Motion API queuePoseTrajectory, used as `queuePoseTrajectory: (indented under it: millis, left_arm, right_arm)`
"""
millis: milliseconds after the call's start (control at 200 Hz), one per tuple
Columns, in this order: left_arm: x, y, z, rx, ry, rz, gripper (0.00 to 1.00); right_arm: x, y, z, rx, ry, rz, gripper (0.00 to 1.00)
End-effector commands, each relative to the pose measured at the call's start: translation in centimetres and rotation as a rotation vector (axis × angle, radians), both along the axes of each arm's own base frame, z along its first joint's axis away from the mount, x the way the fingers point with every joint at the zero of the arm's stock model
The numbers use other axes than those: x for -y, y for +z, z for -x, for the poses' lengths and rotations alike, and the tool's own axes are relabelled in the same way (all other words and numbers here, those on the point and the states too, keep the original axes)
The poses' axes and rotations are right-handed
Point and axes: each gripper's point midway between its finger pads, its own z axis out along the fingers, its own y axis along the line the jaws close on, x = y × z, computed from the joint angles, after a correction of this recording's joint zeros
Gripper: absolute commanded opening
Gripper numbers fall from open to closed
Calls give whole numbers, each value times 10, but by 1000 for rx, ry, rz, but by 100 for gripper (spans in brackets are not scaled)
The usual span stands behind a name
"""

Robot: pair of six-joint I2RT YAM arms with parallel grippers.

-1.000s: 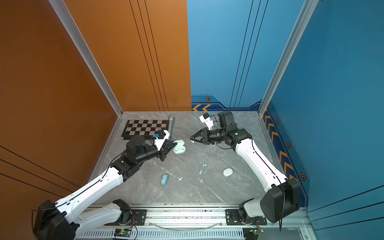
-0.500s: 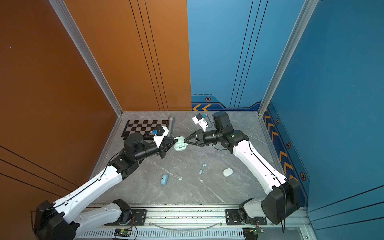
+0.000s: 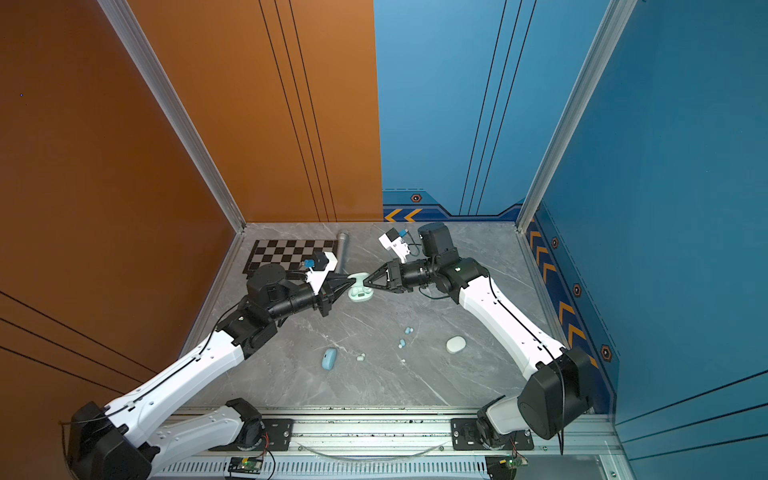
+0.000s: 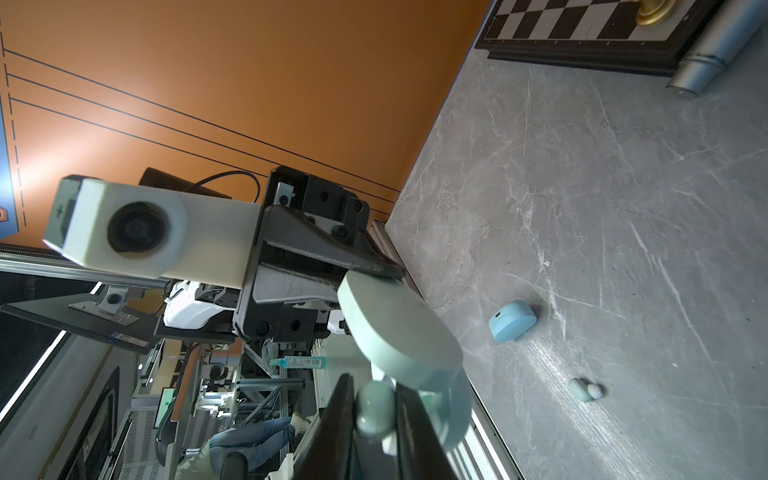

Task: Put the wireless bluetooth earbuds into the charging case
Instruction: 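Carry the earbud over the case while left gripper raises the open case, then lower the earbud into the case slot and open the right gripper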

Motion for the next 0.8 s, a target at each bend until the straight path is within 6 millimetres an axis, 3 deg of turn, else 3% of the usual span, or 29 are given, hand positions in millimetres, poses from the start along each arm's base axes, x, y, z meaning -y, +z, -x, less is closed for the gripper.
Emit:
queuePoseTrajectory:
  millis: [0,240,435,626,796]
  left_arm:
    - [3,24,9,42,-37,30,0]
    - [4,24,8,45,-39,20,0]
    - [5,24,8,43,-43,21,0]
    - [6,24,8,39,-49,20,0]
    - [6,19,8,36,-46,12,0]
  right_arm:
    - [-5,8,-2,56,8,-8,19]
    - [-2,-11,0,50,11,53,22]
    - [1,-20,0,61,3,97,31]
    - [4,-14,-7,94,-38,113,36]
    - [12,6,-16,150,-95,108,39]
